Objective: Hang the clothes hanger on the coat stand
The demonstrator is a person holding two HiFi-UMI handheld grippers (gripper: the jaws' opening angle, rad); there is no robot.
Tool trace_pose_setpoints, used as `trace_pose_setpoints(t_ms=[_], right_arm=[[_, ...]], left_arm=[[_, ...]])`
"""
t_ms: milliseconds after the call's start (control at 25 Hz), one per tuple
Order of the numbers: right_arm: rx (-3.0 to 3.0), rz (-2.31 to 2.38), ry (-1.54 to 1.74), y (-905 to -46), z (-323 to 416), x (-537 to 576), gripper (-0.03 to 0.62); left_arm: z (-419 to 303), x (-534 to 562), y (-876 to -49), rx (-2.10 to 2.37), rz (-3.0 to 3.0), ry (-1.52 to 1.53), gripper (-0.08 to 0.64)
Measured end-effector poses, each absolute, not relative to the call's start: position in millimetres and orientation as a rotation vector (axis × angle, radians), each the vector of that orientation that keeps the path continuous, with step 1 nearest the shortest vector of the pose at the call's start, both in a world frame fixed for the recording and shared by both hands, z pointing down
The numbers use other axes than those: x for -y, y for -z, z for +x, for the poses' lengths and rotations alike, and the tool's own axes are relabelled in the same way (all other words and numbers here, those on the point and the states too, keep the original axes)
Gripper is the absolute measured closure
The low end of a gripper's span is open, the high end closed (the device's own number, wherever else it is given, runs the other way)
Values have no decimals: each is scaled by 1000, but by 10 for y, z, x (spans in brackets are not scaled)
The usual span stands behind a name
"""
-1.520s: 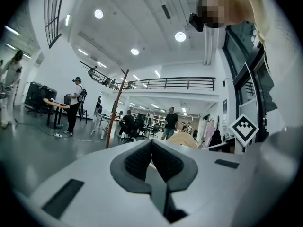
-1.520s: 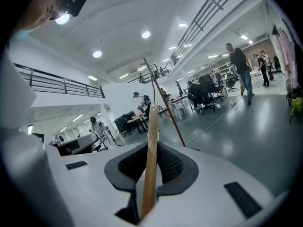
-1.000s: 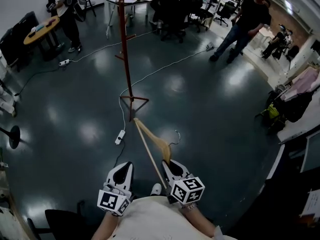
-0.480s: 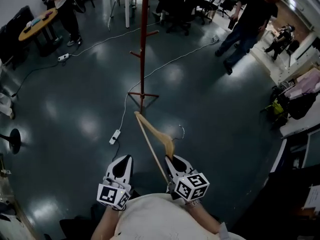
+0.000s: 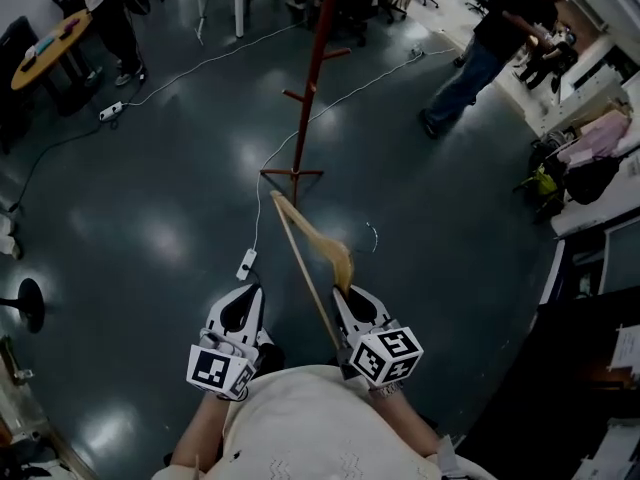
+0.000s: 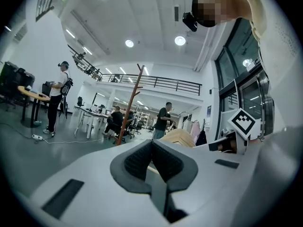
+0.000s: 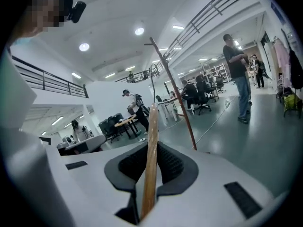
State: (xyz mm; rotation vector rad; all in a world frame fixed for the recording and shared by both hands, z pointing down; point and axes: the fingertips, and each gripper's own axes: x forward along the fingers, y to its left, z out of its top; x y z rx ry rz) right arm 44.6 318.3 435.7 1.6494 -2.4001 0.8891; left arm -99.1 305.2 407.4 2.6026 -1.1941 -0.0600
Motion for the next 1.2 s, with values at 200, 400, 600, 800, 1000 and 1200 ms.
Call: trace_pose_setpoints(t_ms=[200, 400, 600, 800, 1000, 1200], right_arm=[[2342, 1716, -900, -4382, 101, -3205, 523], [2305, 1765, -904, -4360, 213, -3251, 523], [2275, 1842, -909, -4356, 242, -3194, 523], [2245, 1881, -935, -4443, 486, -2962, 523], [2255, 1870, -910, -4431, 712, -2574, 523], [2288, 1815, -793, -4351, 1132, -2117, 523]], left_arm=[[-1496, -2977, -4111, 1196, 2585, 82, 548], [-1459, -2898, -4145, 1188, 2580, 113, 548], [-1380, -2896, -4160, 1137, 2581, 83, 548], [-1246, -2833, -4253, 1133, 2558, 41, 548], [-1106, -2472, -4205, 1182, 2540, 36, 548], [-543, -2071, -4002, 1192, 2587, 71, 548]])
